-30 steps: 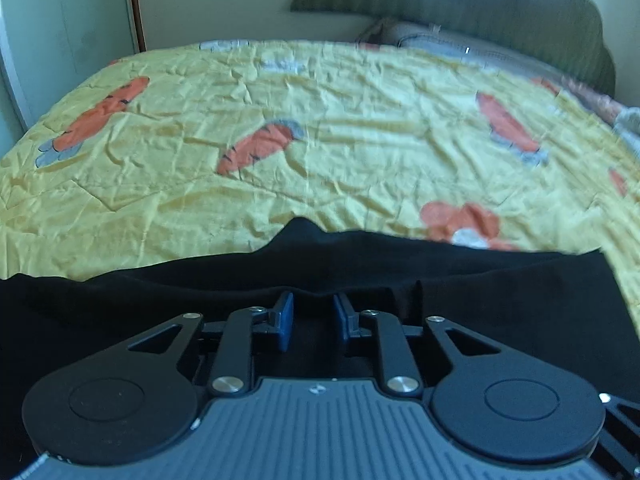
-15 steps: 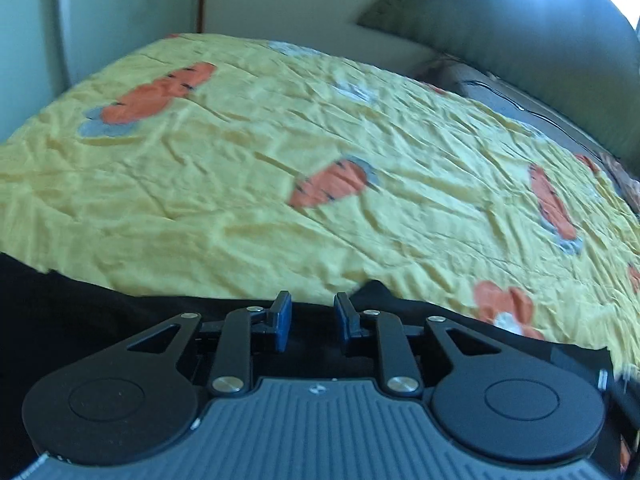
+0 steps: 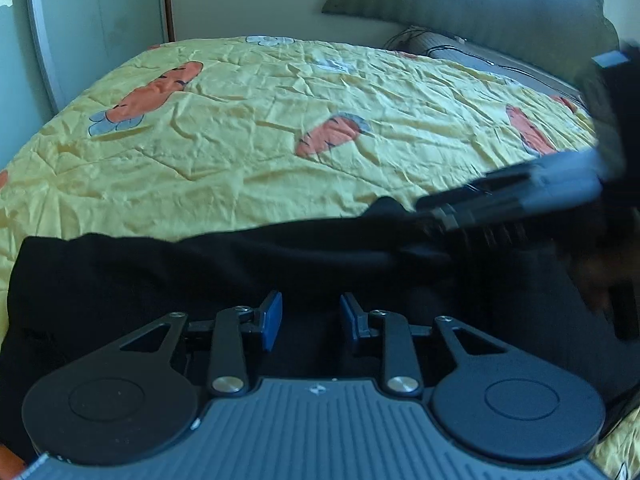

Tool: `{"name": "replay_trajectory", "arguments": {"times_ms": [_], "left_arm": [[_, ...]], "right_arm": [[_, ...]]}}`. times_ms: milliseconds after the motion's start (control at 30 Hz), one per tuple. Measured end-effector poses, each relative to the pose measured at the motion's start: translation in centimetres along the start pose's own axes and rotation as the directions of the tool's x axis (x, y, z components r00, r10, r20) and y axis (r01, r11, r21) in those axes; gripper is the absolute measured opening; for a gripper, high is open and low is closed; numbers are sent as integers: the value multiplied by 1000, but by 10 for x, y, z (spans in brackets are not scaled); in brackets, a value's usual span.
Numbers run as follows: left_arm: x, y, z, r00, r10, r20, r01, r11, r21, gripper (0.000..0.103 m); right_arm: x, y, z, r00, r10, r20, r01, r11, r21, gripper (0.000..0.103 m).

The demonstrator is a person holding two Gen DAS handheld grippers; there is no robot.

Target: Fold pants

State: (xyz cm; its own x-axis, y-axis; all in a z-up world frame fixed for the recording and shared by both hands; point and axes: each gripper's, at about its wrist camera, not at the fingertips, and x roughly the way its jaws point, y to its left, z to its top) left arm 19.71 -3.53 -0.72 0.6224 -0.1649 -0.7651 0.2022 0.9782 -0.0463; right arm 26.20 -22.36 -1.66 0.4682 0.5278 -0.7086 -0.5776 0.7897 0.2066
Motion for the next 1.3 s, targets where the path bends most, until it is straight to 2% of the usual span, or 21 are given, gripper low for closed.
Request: {"name": "replay_trajectory", "arguments": {"times_ms": [100,167,267,333,467,600,733,767,833,900,967,1033,1067,1100,1133,1167,1200,1233,1267,1300], "left_arm": [[-3,0,-2,1000,-4,10,4,1000,5,40],[-5,2,-2,1000,-9,12,9,1000,-5,41],[-7,7,0,1000,0,20,1,1000,-31,41],[-7,10,1,1000,7,21,-5,998,-58,41],[-6,7,1,1000,14,14,-13,998,-64,41],[-11,10,-3,1000,7,9,-7,998,-59,45],[-16,17,-6,1000,14,18,-13,998,-54,52],[-17,18,-7,1000,14,17,-13,998,-56,52],[-18,21,-8,1000,1,18,0,998,-60,53],[-20,23,-10,1000,-2,17,3,998,-59,53],[-22,24,-12,1000,1,20,-1,999,-49,53],[-26,25,-14,1000,1,28,0,999,-50,54],[-28,26,-15,999,0,32,2,999,-53,54],[-30,27,-16,999,-3,36,5,998,-60,54],[-33,29,-17,999,-5,41,8,998,-67,55],[-36,31,-19,999,-5,45,8,997,-75,56],[-40,34,-21,999,-4,48,8,996,-85,56],[-44,36,-23,999,-9,52,14,995,-95,56],[-48,39,-25,998,-17,55,23,994,-104,56],[-53,41,-27,998,-22,59,28,993,-112,56]], "right_arm": [[12,-16,6,995,104,-1,-103,990,98,45],[19,-22,9,988,152,-4,-151,982,117,26],[19,-13,9,987,158,-4,-157,986,61,12],[12,-3,10,994,109,11,-109,994,3,6],[14,17,17,997,-38,71,44,996,-82,3],[26,21,17,985,-156,73,161,985,-56,4],[-25,35,3,940,-298,166,310,949,-54,5],[-45,36,-4,932,-313,184,320,948,-7,7],[-85,36,-25,930,-308,202,283,949,140,12],[-118,43,-53,932,-303,198,236,924,302,25],[-142,60,-75,953,-275,131,194,880,433,43],[-166,80,-88,984,-160,79,88,820,566,43],[-176,90,-91,994,-63,94,-11,771,637,45],[-184,98,-91,991,33,133,-117,712,692,50],[-191,107,-87,976,102,191,-209,676,707,68],[-196,116,-81,959,120,256,-269,671,691,87],[-199,121,-78,939,102,328,-306,680,666,95],[-197,122,-77,920,74,384,-329,679,657,101],[-188,116,-77,906,60,419,-356,644,677,101],[-175,106,-80,889,62,454,-405,569,716,101]]}}
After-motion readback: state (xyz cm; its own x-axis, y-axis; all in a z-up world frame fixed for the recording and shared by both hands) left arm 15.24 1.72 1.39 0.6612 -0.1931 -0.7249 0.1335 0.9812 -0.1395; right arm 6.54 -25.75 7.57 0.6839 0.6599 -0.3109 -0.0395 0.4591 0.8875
